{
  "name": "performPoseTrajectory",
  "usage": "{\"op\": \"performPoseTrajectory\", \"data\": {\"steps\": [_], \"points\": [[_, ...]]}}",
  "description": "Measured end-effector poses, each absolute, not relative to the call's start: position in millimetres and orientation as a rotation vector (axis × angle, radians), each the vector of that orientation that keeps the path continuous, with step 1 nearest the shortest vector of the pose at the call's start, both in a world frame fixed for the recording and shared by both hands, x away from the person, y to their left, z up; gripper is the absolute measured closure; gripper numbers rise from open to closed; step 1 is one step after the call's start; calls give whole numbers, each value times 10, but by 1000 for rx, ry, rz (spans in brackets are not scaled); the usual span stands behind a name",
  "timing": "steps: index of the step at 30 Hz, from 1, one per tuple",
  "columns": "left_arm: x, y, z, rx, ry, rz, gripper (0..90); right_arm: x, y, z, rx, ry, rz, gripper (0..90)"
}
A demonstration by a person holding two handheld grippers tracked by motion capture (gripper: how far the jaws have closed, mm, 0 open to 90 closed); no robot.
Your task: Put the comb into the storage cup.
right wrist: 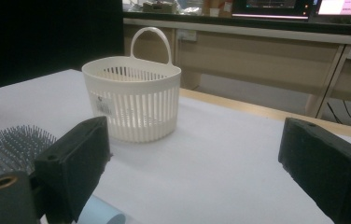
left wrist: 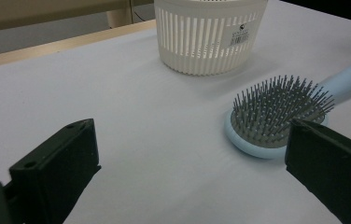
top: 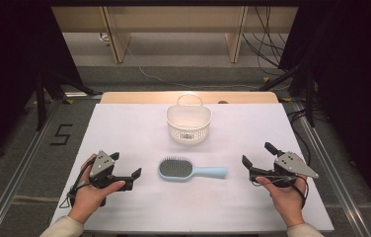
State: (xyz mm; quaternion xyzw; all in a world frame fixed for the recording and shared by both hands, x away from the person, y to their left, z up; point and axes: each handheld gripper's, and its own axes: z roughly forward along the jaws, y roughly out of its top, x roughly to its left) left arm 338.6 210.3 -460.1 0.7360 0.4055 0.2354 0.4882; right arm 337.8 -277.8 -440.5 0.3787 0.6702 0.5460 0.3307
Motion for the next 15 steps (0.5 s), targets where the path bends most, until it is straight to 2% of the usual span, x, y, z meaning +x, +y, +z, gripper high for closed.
{"op": "performPoseTrajectory", "data": {"steps": [15], "points": [[3387,2102,-4603,1784,986,573,26,3394,-2749,-4364,959,1778,1448,109]]}}
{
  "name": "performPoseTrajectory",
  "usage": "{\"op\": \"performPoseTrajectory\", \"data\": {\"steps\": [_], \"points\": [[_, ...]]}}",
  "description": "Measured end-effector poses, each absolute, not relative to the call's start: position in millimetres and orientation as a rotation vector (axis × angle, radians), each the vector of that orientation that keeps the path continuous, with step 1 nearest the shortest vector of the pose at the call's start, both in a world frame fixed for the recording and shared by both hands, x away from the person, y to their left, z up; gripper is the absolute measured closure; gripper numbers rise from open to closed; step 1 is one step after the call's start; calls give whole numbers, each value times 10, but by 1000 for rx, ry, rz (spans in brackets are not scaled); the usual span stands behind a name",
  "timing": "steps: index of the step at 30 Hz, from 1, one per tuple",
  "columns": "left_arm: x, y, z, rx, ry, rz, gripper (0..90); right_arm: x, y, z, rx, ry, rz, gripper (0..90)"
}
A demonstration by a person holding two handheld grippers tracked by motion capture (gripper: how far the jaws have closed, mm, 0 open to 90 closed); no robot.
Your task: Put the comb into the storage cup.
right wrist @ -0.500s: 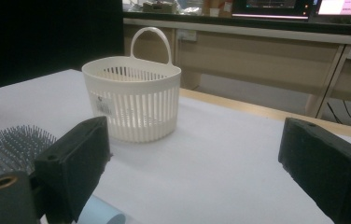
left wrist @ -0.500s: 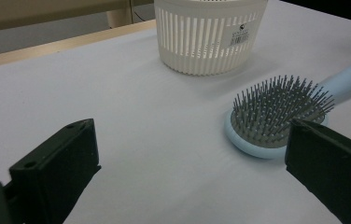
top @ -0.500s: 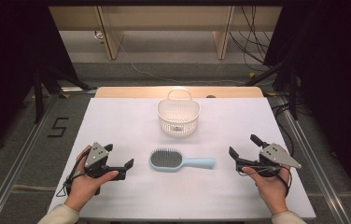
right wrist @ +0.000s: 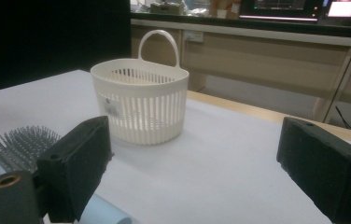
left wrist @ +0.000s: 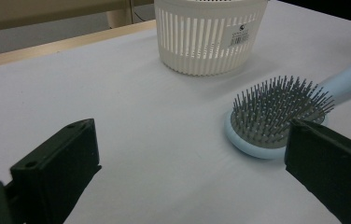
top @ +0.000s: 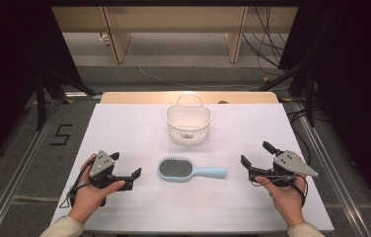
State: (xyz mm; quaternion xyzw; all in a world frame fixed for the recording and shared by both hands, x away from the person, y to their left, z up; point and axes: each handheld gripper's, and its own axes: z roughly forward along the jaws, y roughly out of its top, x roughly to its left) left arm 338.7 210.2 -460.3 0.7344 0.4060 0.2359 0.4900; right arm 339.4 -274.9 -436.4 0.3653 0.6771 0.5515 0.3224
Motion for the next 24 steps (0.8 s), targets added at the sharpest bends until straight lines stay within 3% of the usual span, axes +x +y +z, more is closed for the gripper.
{"op": "performPoseTrajectory", "data": {"steps": [24], "points": [[3401,2127,-4605,1780,995,564,28,3948,-2099,-4157,613,2295,1373,156]]}}
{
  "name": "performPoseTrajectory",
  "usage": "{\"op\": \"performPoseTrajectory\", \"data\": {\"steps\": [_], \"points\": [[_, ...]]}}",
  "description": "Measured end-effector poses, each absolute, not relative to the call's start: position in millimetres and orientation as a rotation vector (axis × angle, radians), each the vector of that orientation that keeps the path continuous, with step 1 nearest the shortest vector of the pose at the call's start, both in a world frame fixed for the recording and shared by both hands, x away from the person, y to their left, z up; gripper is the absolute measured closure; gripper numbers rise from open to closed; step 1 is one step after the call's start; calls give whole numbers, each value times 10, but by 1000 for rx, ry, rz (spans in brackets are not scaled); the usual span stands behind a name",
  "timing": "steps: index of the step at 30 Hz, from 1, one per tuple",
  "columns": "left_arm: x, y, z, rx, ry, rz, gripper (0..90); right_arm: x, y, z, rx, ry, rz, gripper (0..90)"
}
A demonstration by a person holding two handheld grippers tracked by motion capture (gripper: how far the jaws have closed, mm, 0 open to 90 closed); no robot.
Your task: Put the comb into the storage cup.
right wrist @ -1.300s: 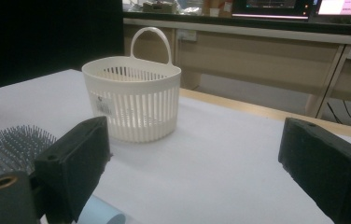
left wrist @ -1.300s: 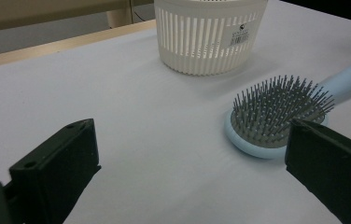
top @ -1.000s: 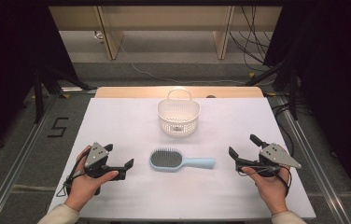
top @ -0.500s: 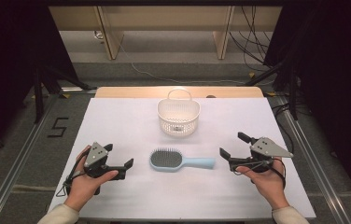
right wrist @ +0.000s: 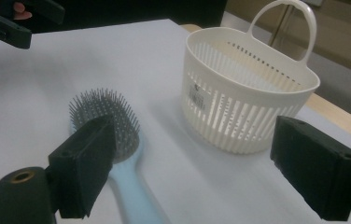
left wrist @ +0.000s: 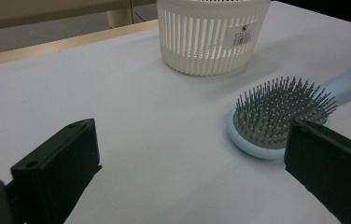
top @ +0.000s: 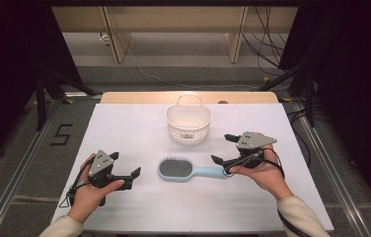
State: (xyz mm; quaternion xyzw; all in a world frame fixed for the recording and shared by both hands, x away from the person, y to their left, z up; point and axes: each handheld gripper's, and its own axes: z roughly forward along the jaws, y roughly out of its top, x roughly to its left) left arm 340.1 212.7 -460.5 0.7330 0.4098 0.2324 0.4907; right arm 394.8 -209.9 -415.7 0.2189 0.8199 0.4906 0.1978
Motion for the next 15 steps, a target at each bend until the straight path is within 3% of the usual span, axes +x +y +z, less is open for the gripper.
{"op": "performPoseTrajectory", "data": {"steps": [15], "points": [[3405,2127,-4604,1781,993,560,29,4128,-1855,-4325,562,2484,1255,163]]}}
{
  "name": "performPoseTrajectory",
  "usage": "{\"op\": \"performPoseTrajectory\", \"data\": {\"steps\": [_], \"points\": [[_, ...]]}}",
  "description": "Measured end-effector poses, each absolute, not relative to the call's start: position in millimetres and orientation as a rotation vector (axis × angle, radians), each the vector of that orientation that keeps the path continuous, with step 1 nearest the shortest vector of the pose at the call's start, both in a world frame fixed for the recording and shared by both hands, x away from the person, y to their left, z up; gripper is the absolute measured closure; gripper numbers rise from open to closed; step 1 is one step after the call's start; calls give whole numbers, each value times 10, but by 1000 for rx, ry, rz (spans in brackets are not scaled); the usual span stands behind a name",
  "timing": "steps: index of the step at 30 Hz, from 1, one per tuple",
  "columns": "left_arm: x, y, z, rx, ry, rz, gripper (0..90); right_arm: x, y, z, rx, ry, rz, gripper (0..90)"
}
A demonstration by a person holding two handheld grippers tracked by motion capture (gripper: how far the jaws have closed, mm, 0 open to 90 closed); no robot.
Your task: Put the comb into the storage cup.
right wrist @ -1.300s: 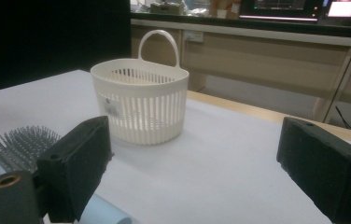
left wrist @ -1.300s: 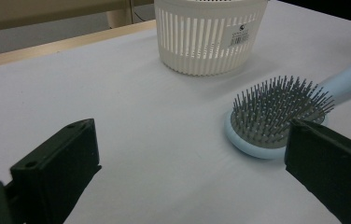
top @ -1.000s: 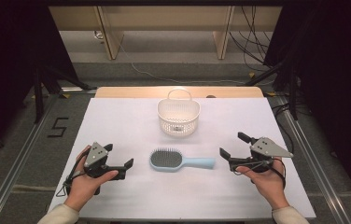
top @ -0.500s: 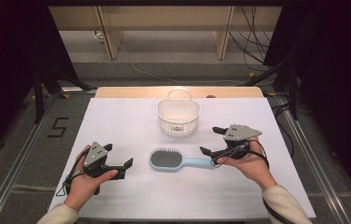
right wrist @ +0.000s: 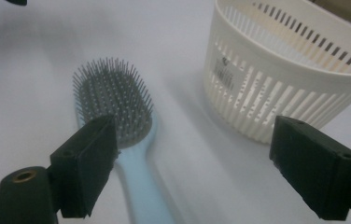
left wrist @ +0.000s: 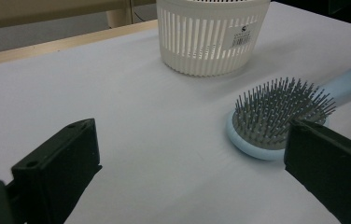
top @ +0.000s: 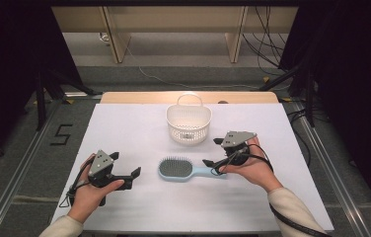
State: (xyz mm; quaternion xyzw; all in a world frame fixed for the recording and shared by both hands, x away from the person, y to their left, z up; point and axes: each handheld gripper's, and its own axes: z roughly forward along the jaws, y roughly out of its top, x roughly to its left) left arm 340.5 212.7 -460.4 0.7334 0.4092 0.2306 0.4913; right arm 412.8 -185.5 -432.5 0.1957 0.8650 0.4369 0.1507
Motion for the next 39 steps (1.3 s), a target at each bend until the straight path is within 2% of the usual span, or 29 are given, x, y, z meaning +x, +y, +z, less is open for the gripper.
{"op": "performPoseTrajectory", "data": {"steps": [11,39], "points": [[3405,2124,-4605,1779,994,557,31,4188,-1674,-4462,497,2622,1118,166],[3406,2119,-4610,1782,991,552,41,4245,-1226,-4693,355,2890,648,256]]}}
